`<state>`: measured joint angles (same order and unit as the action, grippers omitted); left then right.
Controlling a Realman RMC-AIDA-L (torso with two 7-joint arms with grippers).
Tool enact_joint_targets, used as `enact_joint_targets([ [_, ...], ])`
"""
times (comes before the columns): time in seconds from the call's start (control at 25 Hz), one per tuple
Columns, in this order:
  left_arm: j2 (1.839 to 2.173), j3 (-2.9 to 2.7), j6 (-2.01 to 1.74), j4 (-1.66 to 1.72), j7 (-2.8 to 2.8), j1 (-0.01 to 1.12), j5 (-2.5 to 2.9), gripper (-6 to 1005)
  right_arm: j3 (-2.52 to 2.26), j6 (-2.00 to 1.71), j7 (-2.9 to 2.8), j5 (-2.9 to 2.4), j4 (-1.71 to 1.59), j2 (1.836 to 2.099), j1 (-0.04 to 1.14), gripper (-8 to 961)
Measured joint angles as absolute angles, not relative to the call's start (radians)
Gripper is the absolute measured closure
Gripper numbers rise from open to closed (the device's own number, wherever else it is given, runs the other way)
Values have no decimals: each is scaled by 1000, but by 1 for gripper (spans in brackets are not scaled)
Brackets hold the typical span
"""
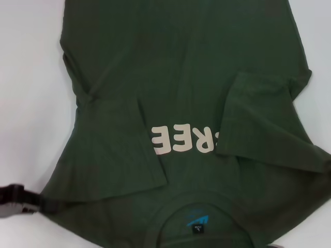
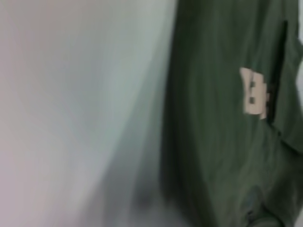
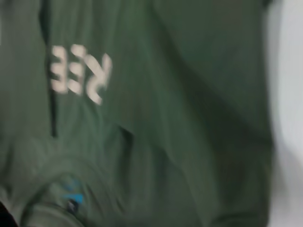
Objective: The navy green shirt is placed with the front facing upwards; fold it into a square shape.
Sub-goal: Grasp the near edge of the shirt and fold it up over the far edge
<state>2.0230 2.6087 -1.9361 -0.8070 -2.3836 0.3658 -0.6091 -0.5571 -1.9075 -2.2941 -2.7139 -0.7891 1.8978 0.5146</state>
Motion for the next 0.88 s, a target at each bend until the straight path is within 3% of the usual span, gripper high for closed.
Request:
enact_joint_targets([
  [0.36, 1997, 2636, -1847, -794, -2448, 533, -703, 959, -539, -1824, -2325, -2541, -784, 1881, 616, 909],
  [0.88, 2013, 2599, -1419, -661, -2499, 786, -701, 957, -535, -1585, -2413, -2387, -781, 1908, 708, 910],
])
